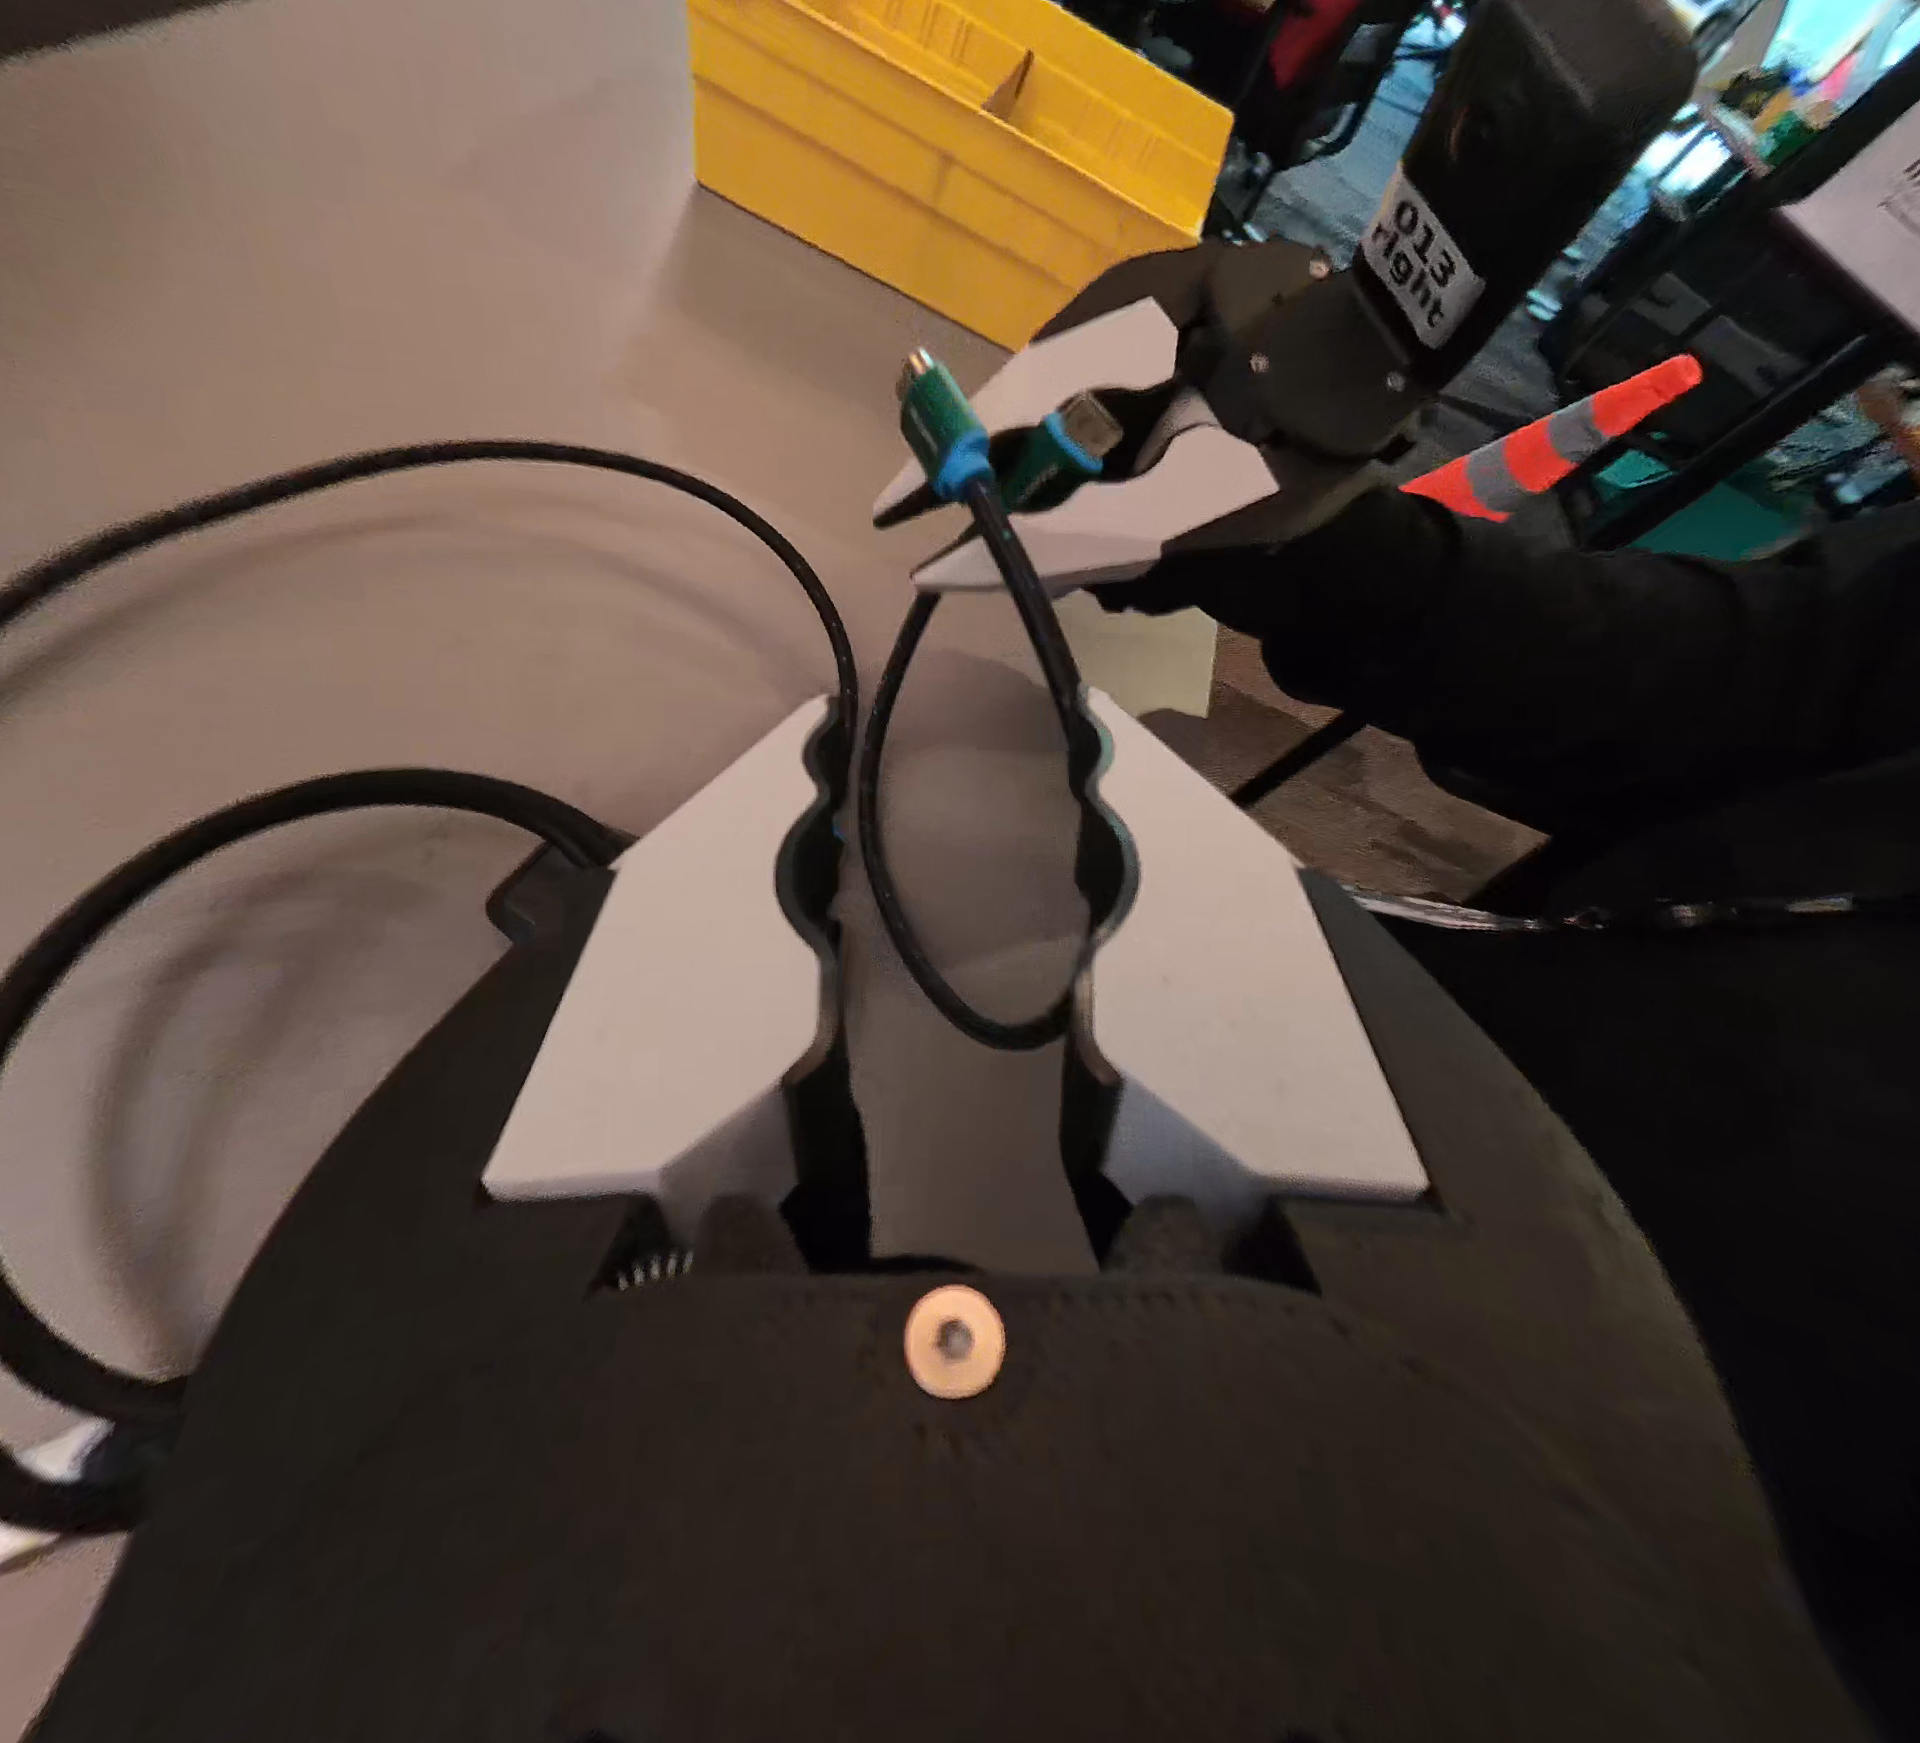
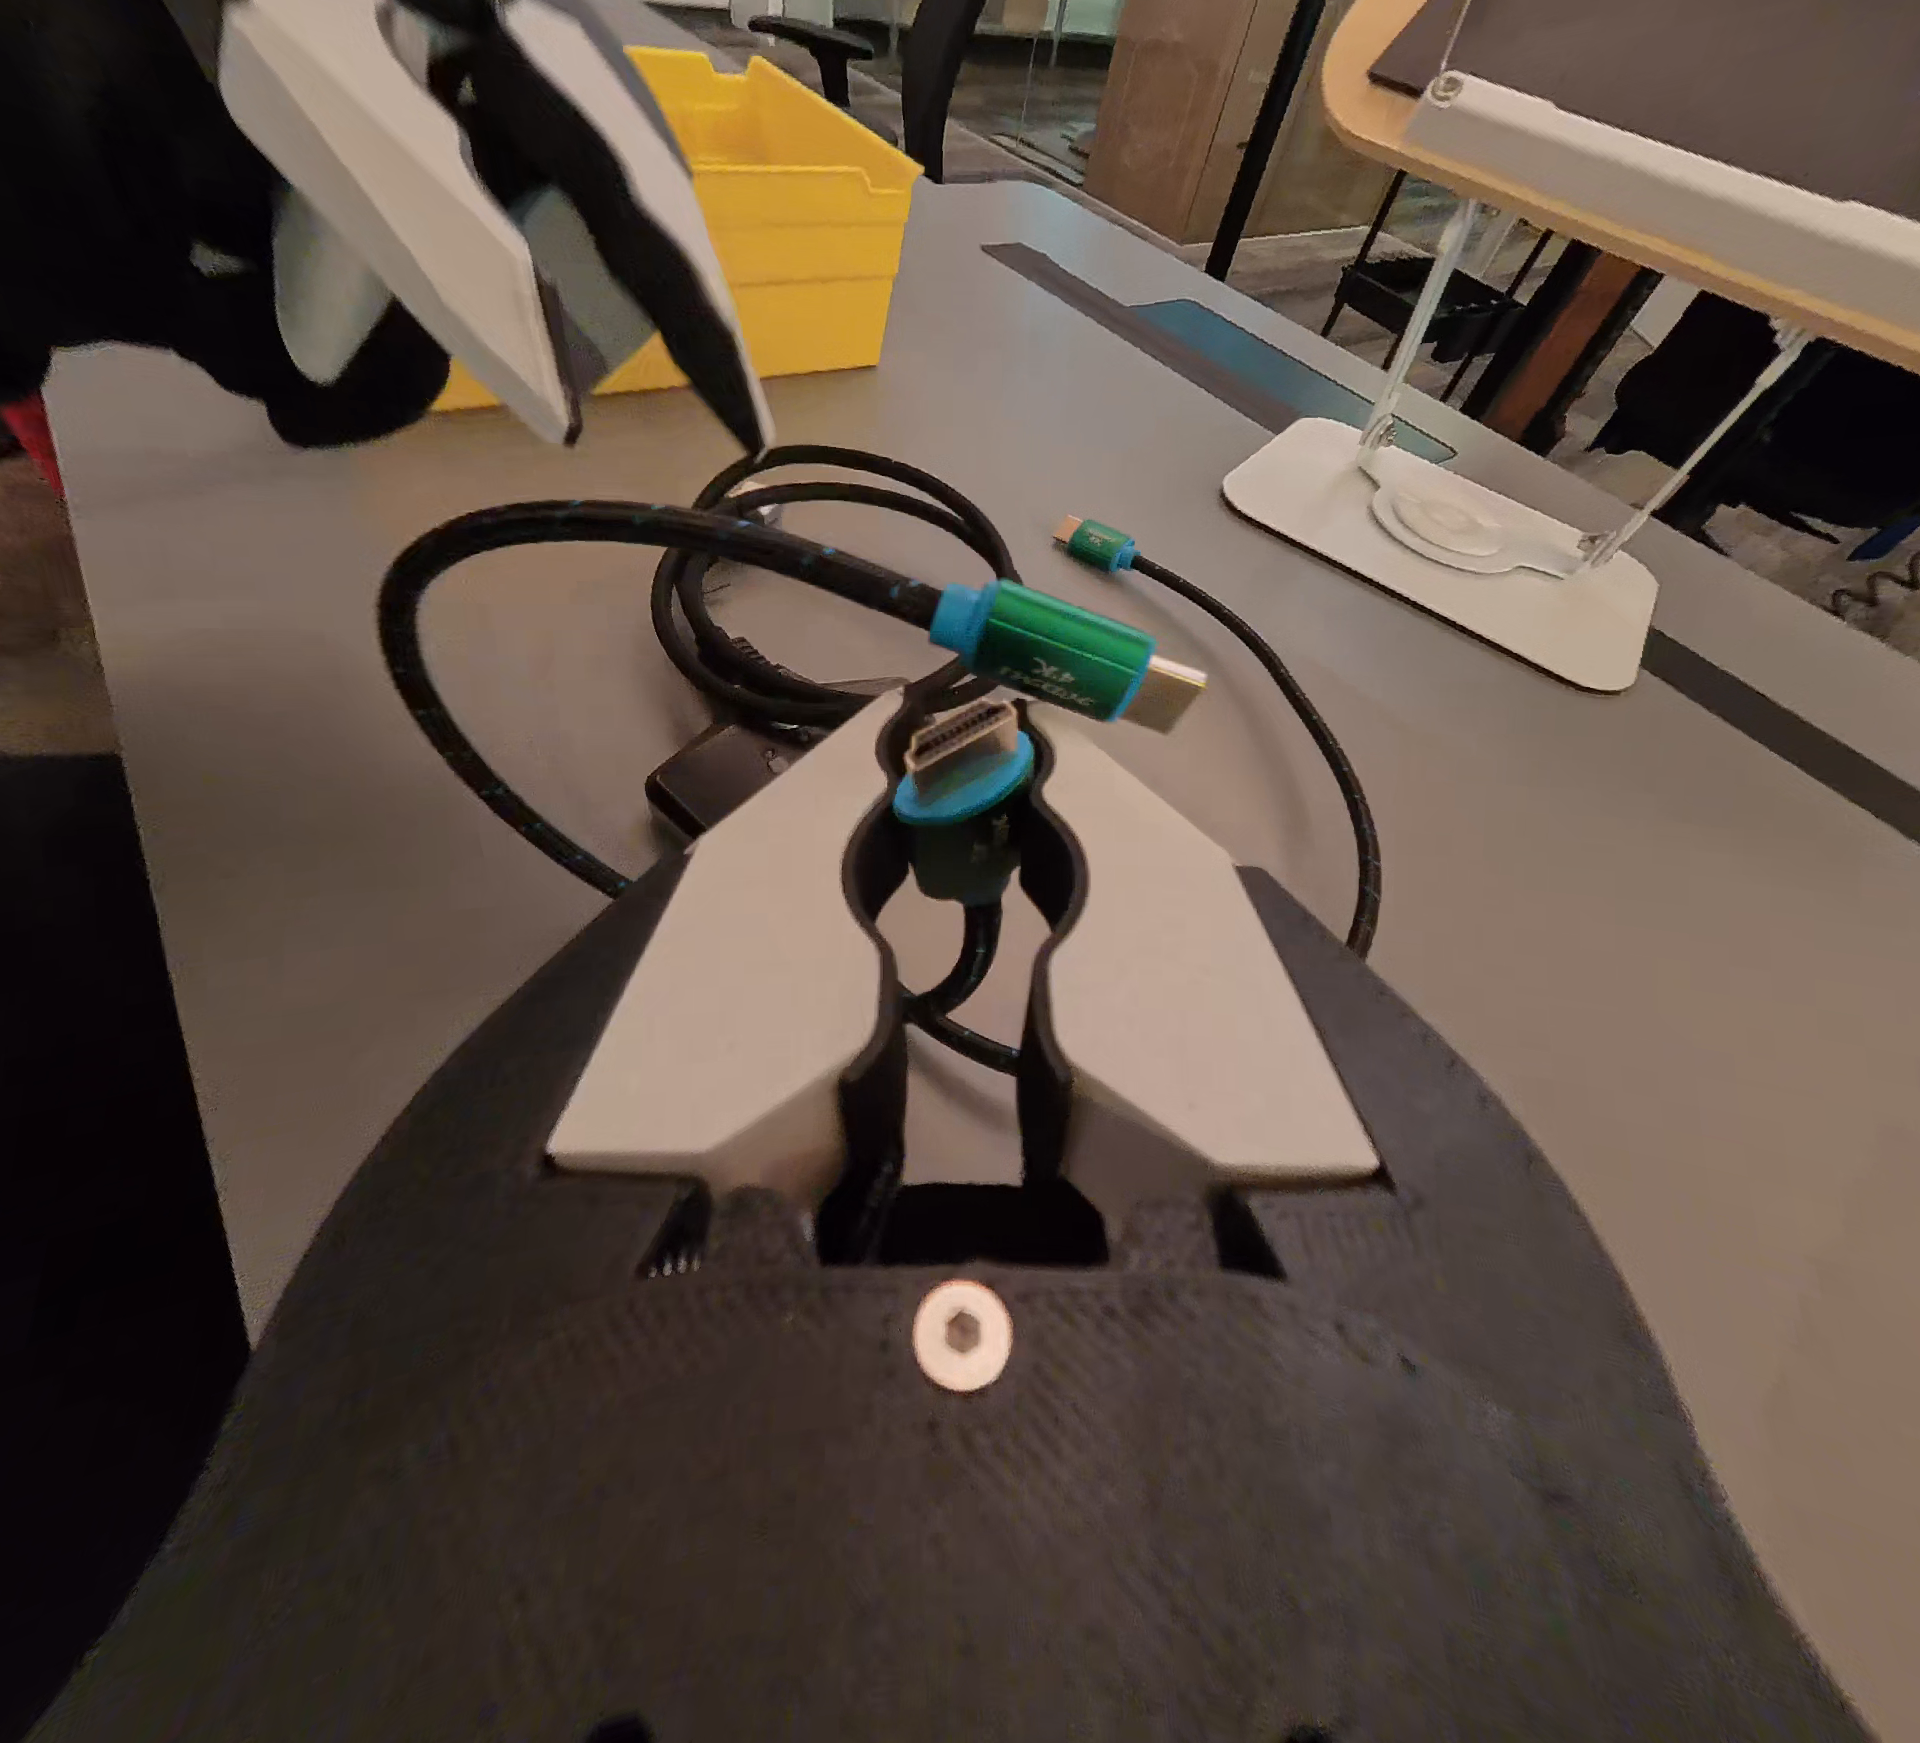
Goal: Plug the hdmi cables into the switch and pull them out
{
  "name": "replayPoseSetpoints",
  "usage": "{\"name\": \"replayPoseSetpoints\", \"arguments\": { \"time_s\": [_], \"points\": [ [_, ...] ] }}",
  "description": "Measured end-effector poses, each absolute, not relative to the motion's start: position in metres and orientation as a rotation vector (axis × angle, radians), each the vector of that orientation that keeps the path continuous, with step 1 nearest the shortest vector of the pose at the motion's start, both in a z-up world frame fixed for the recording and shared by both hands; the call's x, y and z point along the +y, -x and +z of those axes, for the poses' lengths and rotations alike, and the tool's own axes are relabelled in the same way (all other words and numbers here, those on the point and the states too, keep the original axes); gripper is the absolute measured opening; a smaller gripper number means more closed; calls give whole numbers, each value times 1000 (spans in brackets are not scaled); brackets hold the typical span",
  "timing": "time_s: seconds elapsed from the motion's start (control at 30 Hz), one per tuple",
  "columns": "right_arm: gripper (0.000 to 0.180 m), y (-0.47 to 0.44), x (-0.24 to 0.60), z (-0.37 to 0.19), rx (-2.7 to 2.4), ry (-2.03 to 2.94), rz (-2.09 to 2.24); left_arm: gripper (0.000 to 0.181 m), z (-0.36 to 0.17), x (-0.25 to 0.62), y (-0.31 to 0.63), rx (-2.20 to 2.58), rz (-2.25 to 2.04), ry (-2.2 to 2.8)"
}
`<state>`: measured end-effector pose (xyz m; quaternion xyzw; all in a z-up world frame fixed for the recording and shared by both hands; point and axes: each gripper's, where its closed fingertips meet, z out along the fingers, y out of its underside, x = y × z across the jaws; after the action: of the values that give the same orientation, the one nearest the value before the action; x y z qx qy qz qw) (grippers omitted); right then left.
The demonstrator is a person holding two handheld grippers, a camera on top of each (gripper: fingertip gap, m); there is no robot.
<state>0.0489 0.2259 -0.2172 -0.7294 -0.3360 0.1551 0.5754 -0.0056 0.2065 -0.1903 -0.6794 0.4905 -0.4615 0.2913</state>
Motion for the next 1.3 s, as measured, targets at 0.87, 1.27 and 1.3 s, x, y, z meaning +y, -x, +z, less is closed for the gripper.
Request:
{"name": "replayPoseSetpoints", "arguments": {
  "time_s": [0.87,1.27,1.3],
  "points": [
    [8,-23,224,-206,-1034,1594,-300,37,-182,174,-39,1190,-1149,1945],
    [10,-22,226,-207,-1044,1576,-323,15,-186,179,-37,1150,-1167,1936],
    [11,-21,226,-207,-1037,1579,-294,11,-185,181,-35,1136,-1185,1933]
  ]
}}
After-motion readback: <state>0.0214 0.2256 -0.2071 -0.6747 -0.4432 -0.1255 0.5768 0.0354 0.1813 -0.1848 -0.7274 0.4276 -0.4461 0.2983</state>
